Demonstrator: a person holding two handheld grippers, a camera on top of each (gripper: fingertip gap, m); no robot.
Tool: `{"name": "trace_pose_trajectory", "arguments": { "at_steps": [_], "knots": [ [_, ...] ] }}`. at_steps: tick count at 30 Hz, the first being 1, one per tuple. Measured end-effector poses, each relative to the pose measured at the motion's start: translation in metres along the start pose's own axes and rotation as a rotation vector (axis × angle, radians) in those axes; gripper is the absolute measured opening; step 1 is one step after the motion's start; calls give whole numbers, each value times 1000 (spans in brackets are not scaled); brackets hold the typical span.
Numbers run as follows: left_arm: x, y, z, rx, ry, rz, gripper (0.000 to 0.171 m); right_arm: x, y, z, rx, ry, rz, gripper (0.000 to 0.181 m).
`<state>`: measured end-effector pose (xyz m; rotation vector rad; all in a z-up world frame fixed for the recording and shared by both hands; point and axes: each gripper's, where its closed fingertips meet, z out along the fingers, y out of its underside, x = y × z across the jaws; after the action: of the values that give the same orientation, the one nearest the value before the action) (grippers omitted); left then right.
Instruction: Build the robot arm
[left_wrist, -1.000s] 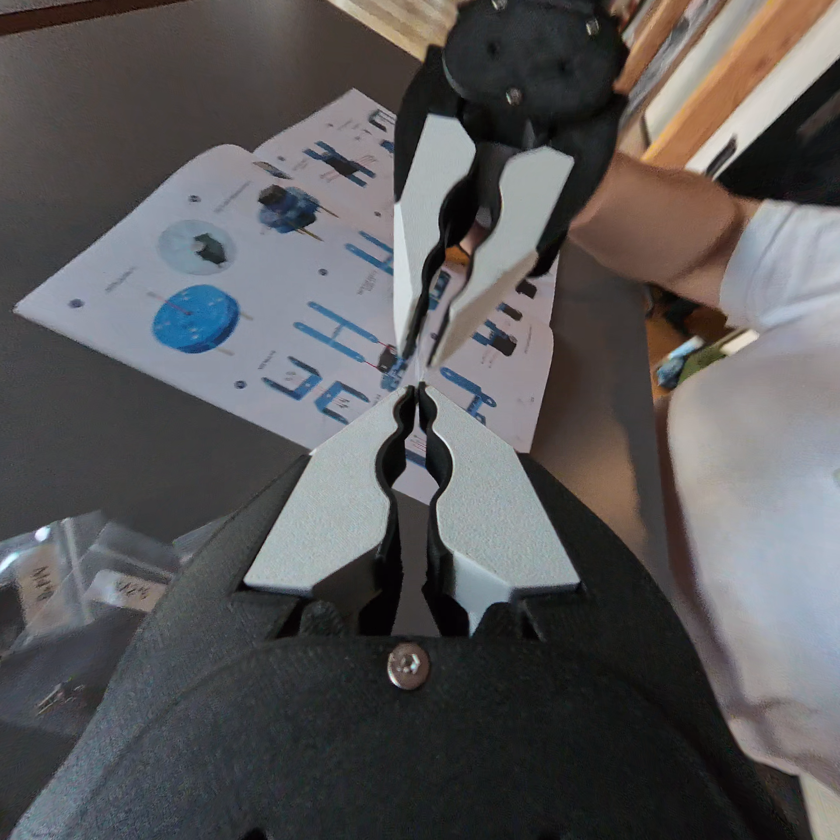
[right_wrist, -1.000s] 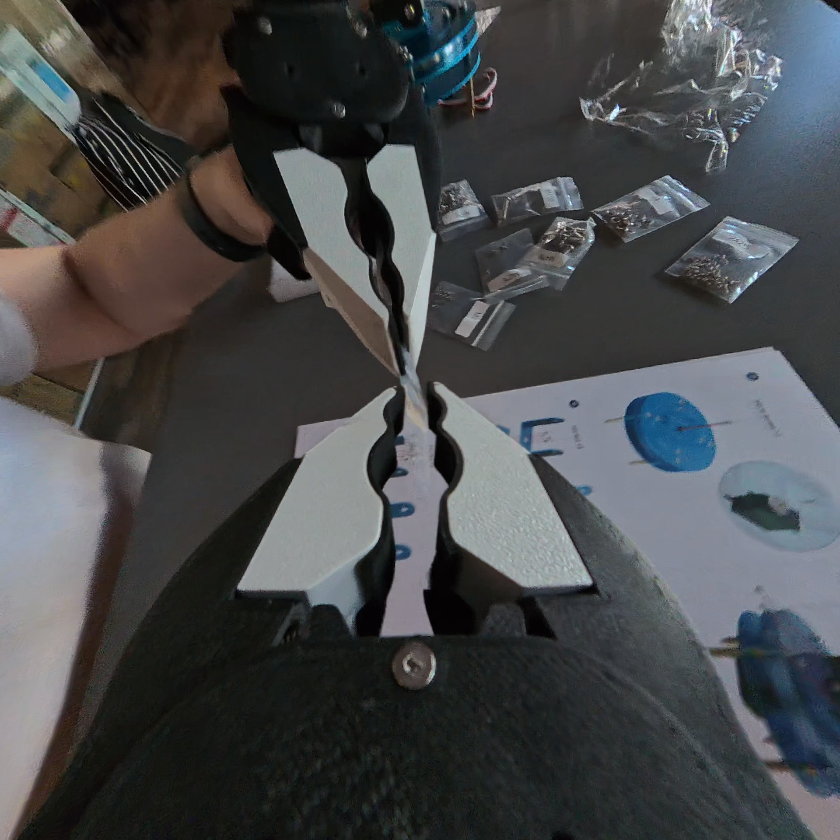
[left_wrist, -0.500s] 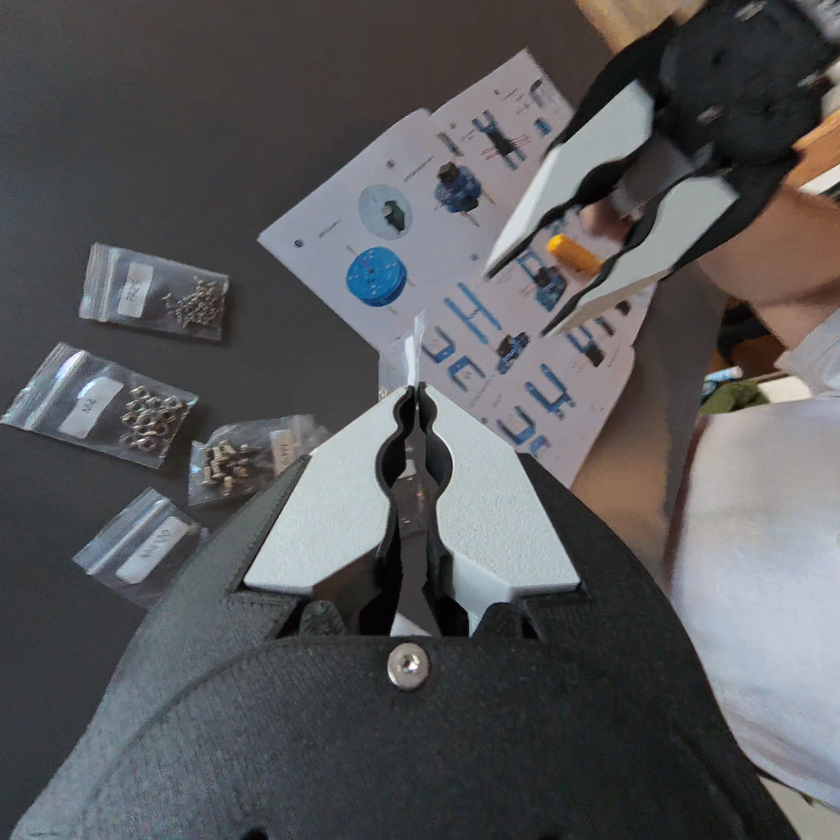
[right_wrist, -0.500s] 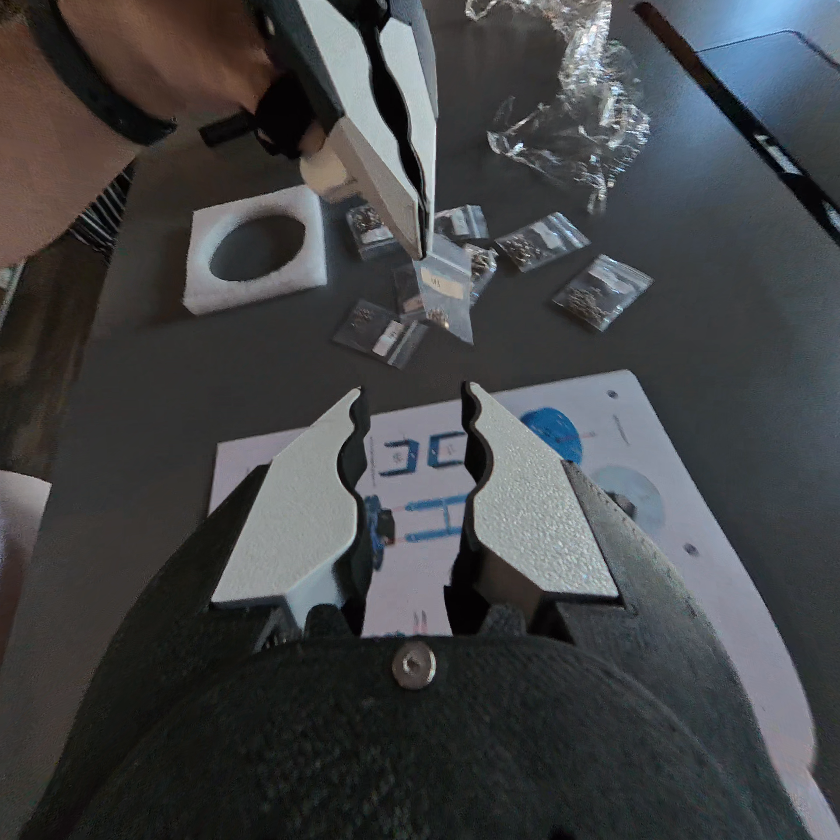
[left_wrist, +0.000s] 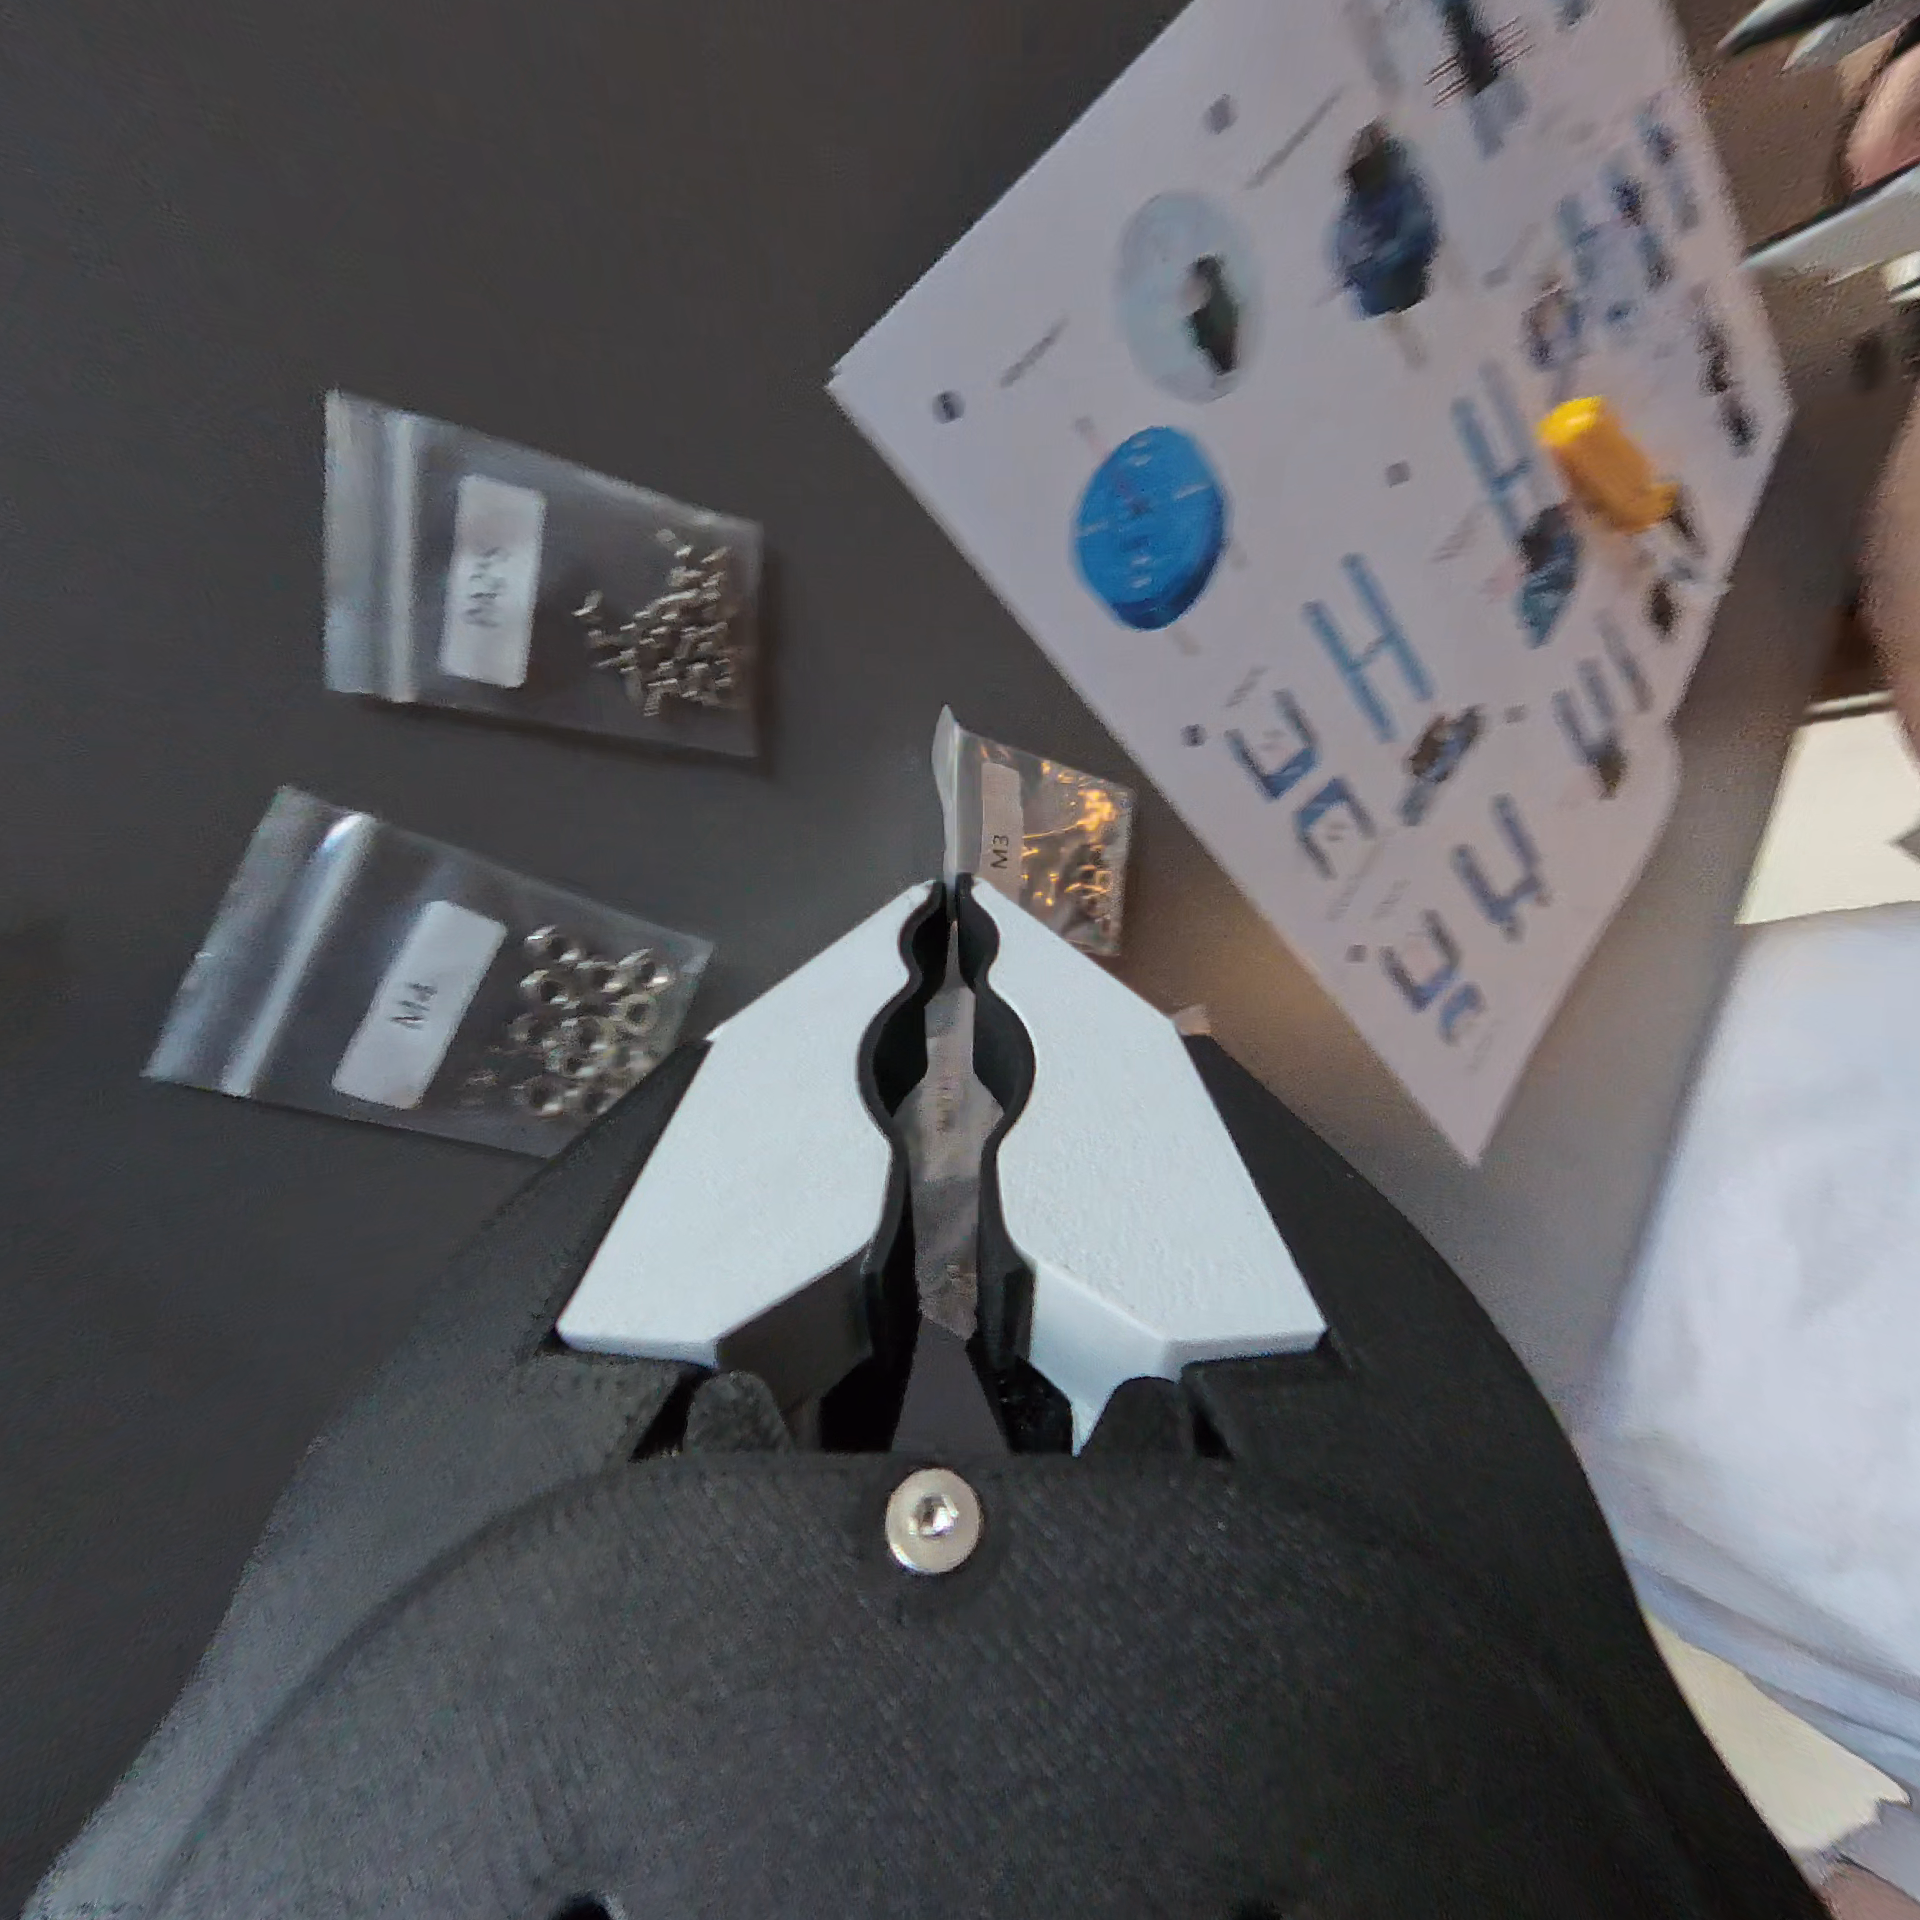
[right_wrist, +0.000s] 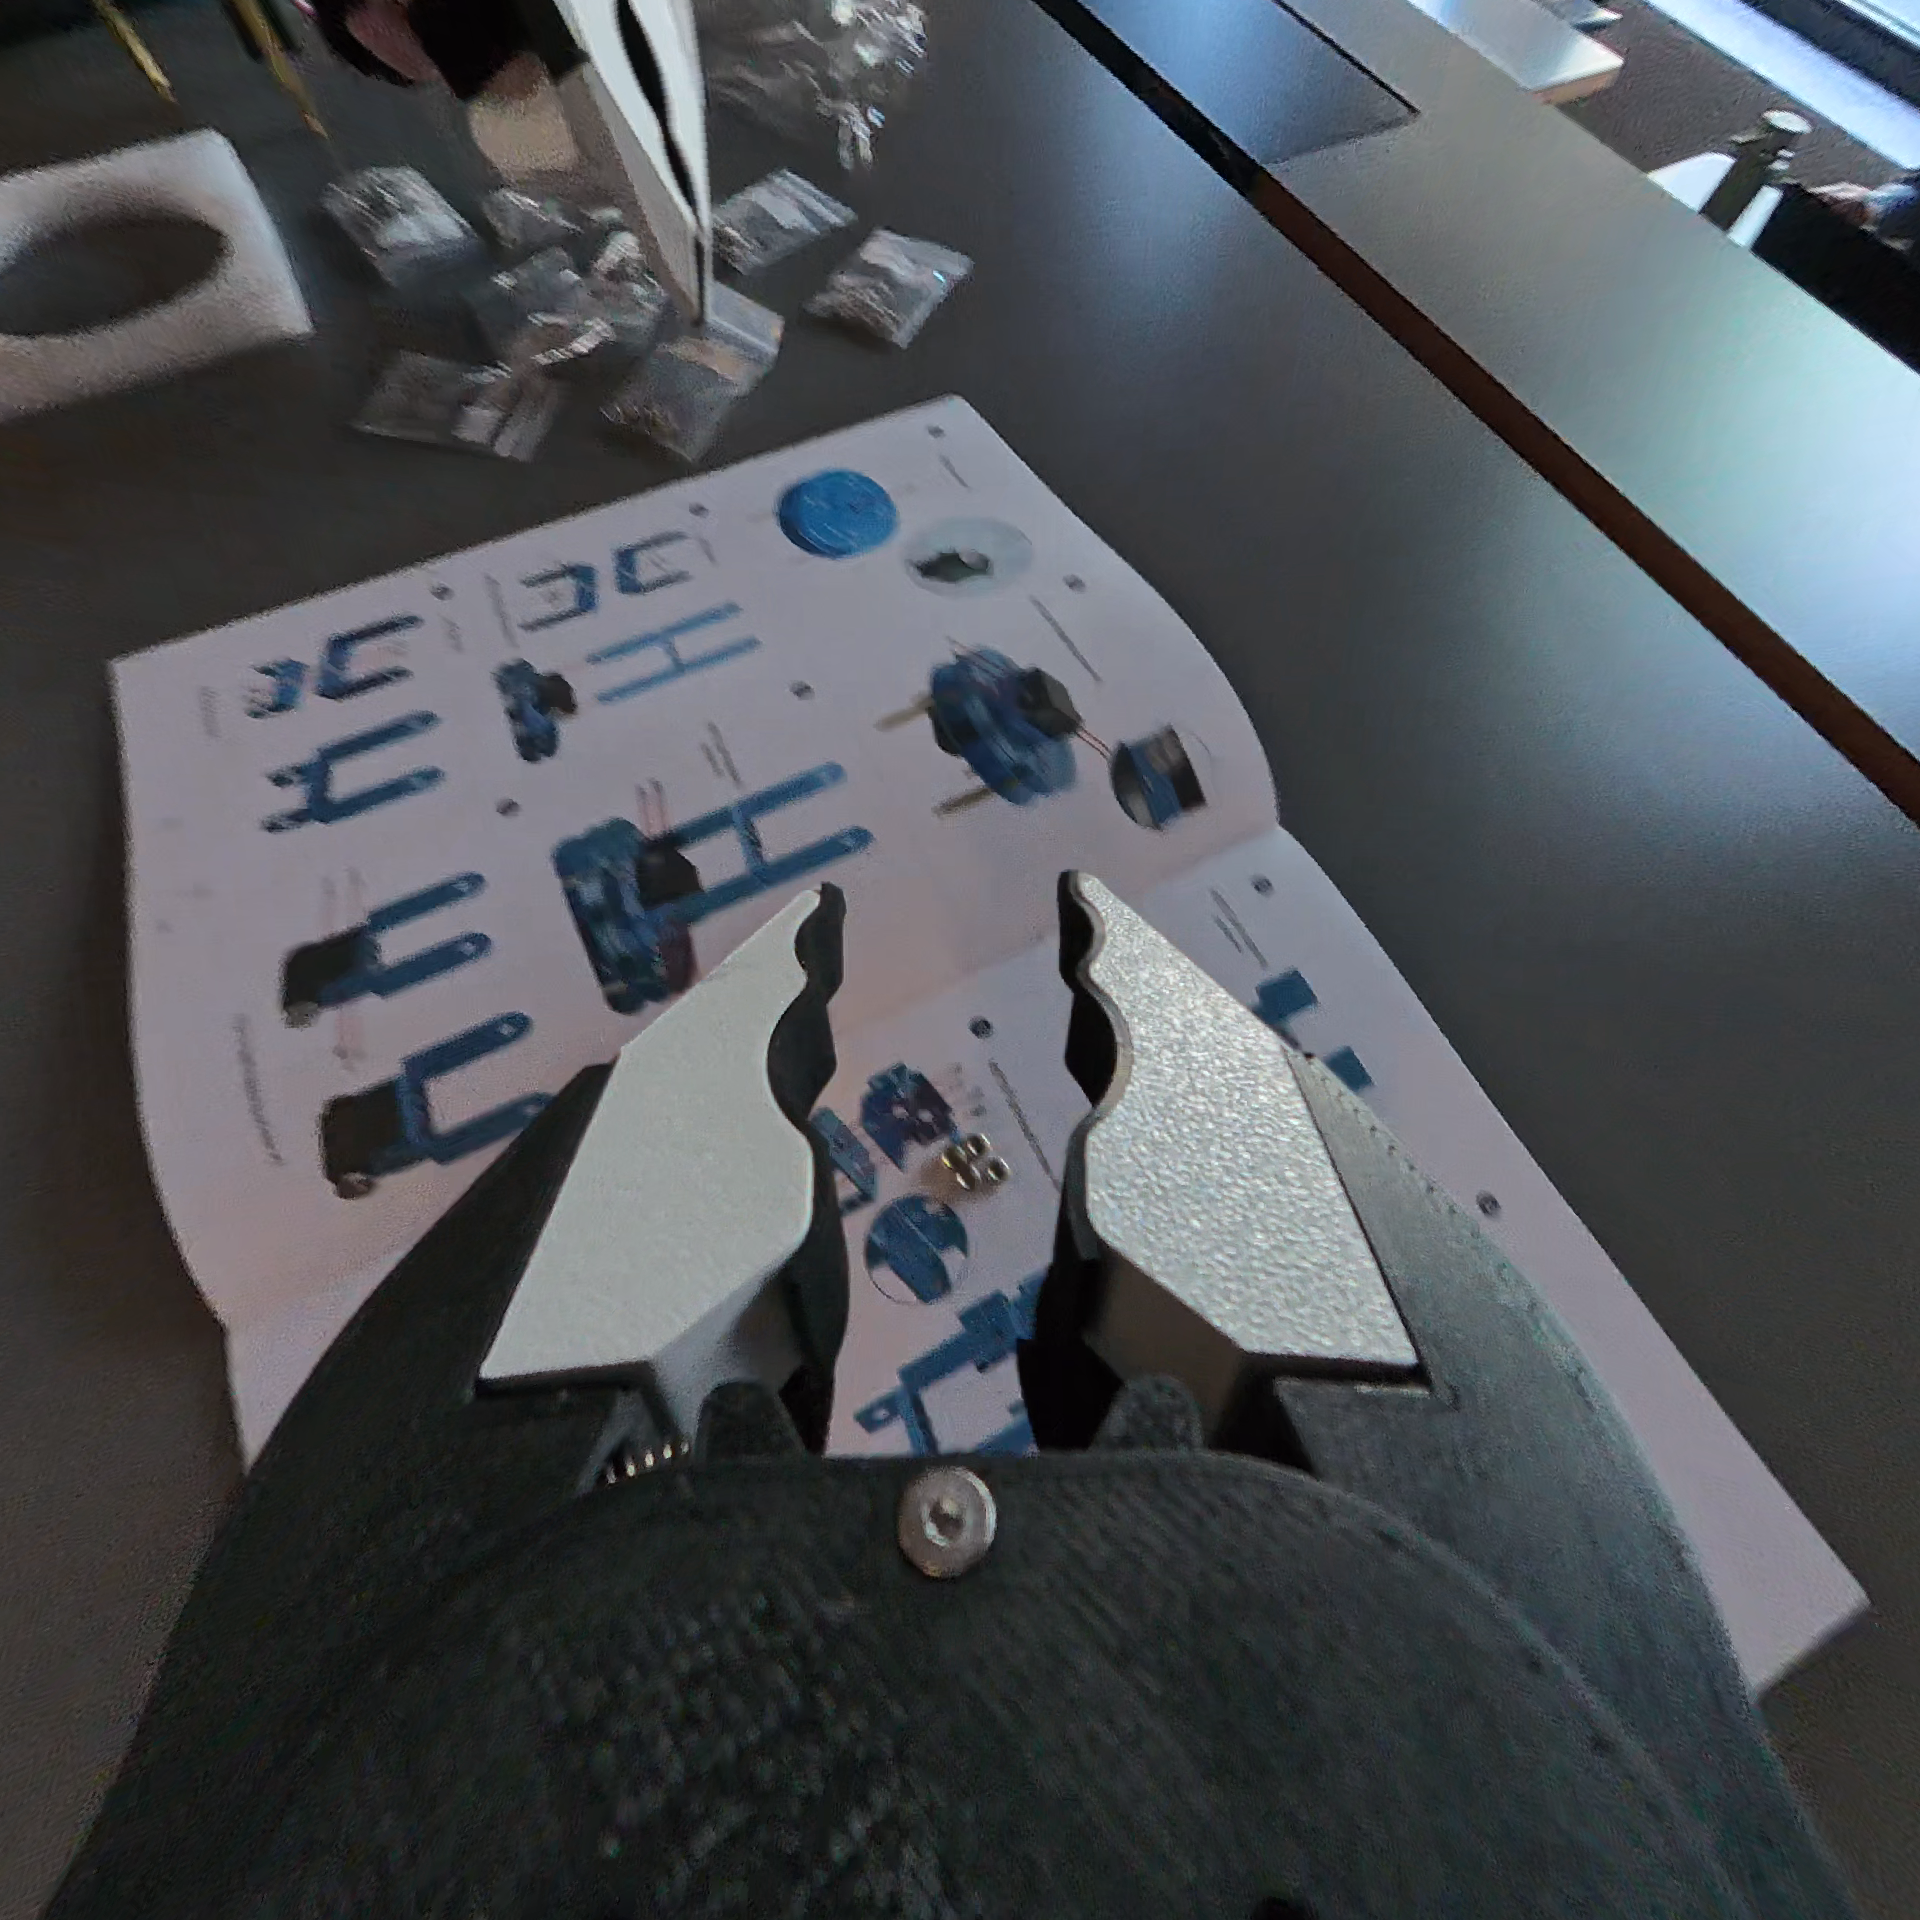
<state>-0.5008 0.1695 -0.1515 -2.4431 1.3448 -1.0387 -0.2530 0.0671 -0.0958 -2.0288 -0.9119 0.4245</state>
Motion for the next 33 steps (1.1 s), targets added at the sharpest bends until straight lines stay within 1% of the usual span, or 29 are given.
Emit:
{"name": "trace_pose_trajectory", "arguments": {
  "at_steps": [1, 3, 4, 5, 7, 10, 12, 14, 16, 17, 18, 21, 23, 25, 27, 28, 30, 33],
  "knots": [
    [-5, 0, 2, -10, -15, 5, 0, 5, 6, -2, -2, 23, 2, 41],
    [-5, -6, 2, 17, -16, 17, 1, 15, 13, -4, 8, 62, -3, 41],
    [-4, -10, 0, 38, -23, 25, 11, 19, 15, -6, 19, 85, -12, 42],
    [1, -14, -3, 62, -17, 37, 17, 24, 16, -8, 34, 109, -22, 43],
    [8, -21, -11, 109, -43, 54, 23, 35, 17, -16, 73, 172, -26, 45],
    [8, -33, -30, 191, -242, 140, 36, 61, 22, -40, 103, 306, -31, 52],
    [15, -47, -47, 310, -397, 226, 46, 84, 34, -62, 80, 414, -15, 51],
    [34, -58, -57, 428, -481, 307, 50, 106, 48, -83, 59, 482, -3, 51],
    [50, -64, -60, 497, -558, 342, 54, 121, 60, -97, 55, 516, 12, 49],
    [56, -66, -60, 513, -591, 348, 56, 128, 64, -103, 69, 536, 23, 48],
    [63, -68, -57, 514, -602, 347, 64, 133, 67, -107, 85, 544, 30, 48],
    [83, -73, -43, 511, -568, 305, 82, 149, 74, -116, 110, 613, -1, 47],
    [87, -80, -46, 564, -621, 292, 83, 157, 76, -121, 98, 681, -40, 47],
    [84, -85, -54, 607, -721, 302, 82, 158, 76, -118, 72, 697, -73, 50],
    [73, -82, -56, 581, -801, 289, 85, 154, 73, -108, 43, 661, -107, 60],
    [69, -79, -52, 575, -790, 286, 86, 151, 74, -103, 25, 641, -124, 61],
    [58, -71, -42, 574, -756, 254, 81, 146, 74, -91, 11, 598, -143, 61],
    [30, -51, -41, 539, -815, 199, 77, 141, 78, -81, -19, 570, -157, 60]
  ]
}}
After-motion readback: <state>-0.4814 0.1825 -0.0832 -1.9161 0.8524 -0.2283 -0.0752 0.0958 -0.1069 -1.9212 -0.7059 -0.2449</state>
